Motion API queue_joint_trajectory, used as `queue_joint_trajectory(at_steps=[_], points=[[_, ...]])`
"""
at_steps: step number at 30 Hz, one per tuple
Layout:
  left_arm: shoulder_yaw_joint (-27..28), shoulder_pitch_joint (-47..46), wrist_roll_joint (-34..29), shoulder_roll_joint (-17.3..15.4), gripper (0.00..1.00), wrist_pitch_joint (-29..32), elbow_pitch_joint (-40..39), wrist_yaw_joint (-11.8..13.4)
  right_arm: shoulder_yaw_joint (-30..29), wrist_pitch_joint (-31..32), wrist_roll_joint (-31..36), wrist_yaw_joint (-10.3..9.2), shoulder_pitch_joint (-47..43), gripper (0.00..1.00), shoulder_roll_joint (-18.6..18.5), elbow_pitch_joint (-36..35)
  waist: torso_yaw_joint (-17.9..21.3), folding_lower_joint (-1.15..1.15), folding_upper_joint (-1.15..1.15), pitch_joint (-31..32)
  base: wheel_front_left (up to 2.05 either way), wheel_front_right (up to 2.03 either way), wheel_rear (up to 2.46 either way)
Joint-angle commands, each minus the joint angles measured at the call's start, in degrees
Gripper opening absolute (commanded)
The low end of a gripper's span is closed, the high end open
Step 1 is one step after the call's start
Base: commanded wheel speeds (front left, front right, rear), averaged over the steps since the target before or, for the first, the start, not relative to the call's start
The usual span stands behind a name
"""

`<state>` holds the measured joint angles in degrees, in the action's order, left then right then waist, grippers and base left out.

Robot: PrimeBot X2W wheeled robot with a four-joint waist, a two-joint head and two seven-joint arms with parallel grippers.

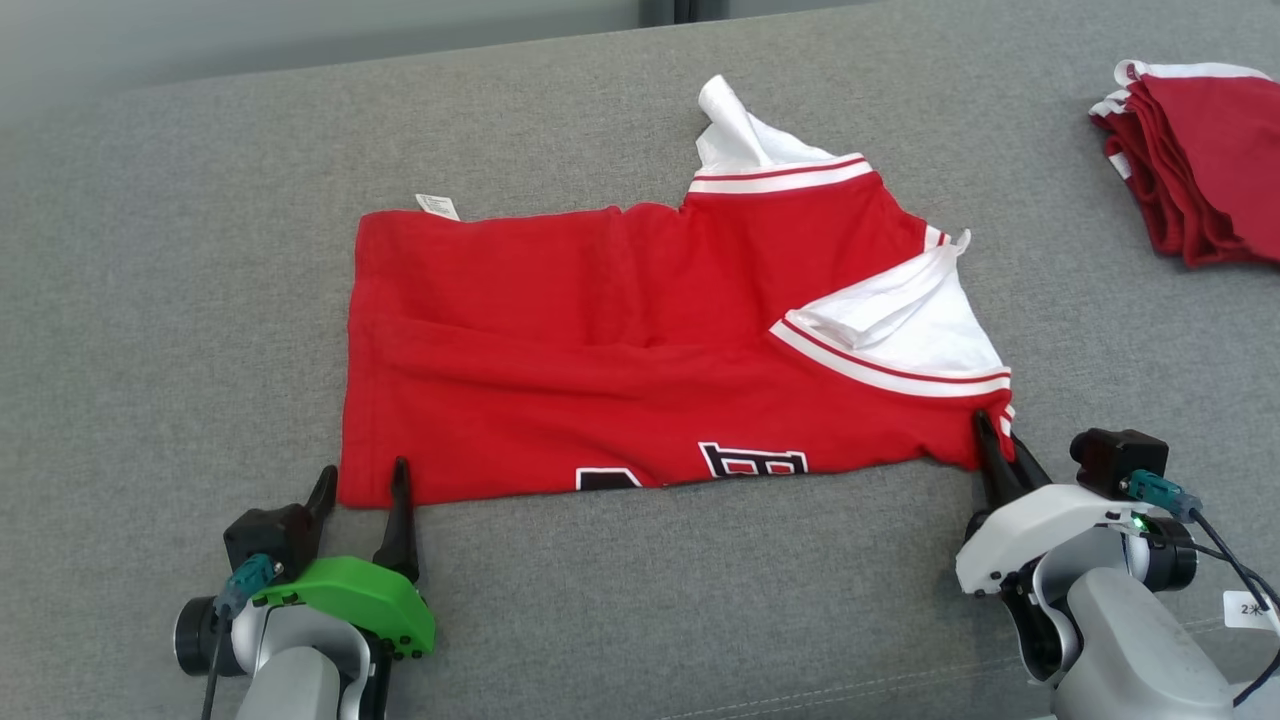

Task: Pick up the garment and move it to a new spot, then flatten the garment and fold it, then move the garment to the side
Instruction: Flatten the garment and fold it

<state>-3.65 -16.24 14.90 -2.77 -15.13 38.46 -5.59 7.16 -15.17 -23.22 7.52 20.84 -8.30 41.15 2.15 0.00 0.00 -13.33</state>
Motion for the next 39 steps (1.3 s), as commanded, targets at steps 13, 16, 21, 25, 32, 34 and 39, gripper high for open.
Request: queue_joint_trajectory(at_steps=[13, 16, 21, 25, 32, 34, 39], points=[[0.4, 1.4, 0.3, -0.3, 0.0, 0.1, 4.6, -1.6, 0.5, 0.0, -1.4, -0.07, -1.2, 0.0, -0.1, 0.2, 1.1, 0.0, 0.0, 2.5, 0.0, 0.0, 0.0], [0.6, 3.5, 0.4, -0.3, 0.0, 0.1, 5.1, -1.6, 0.3, 0.0, -1.6, -0.08, -2.4, 0.0, -0.6, 0.7, 0.7, 0.0, 0.0, 4.8, 0.0, 0.0, 0.0], [0.6, 7.6, 0.6, -0.4, 0.0, 0.1, 5.9, -1.7, -0.3, 0.0, -2.7, -0.09, -6.1, 0.0, -1.6, 1.1, 0.0, 0.0, 0.0, 9.2, 0.0, 0.0, 0.0], [0.6, 10.3, 0.7, -0.4, 0.0, 0.1, 6.4, -1.4, -0.2, 0.0, -3.3, -0.1, -8.6, 0.0, -2.2, 0.8, -0.4, 0.0, 0.0, 11.7, 0.0, 0.0, 0.0], [-0.1, 15.0, 2.1, -0.5, 0.0, 0.1, 7.3, -0.2, 0.8, 0.0, -4.7, -0.11, -13.1, 0.0, -2.9, 0.0, -1.0, 0.0, 0.0, 13.9, 0.0, 0.0, 0.0], [-0.2, 15.3, 2.7, -0.5, 0.0, 0.1, 7.5, 0.2, -0.6, 0.0, -5.3, -0.12, -13.6, 0.0, -3.2, -0.3, -1.3, 0.0, 0.0, 13.8, 0.0, 0.0, 0.0], [0.6, 11.6, 1.9, -0.3, 1.0, 0.0, 1.1, 0.3, -5.4, 0.0, -2.3, -0.05, -11.9, 1.0, -3.5, -4.1, -2.1, 0.0, 0.0, 10.8, 0.0, 0.0, 0.0]])
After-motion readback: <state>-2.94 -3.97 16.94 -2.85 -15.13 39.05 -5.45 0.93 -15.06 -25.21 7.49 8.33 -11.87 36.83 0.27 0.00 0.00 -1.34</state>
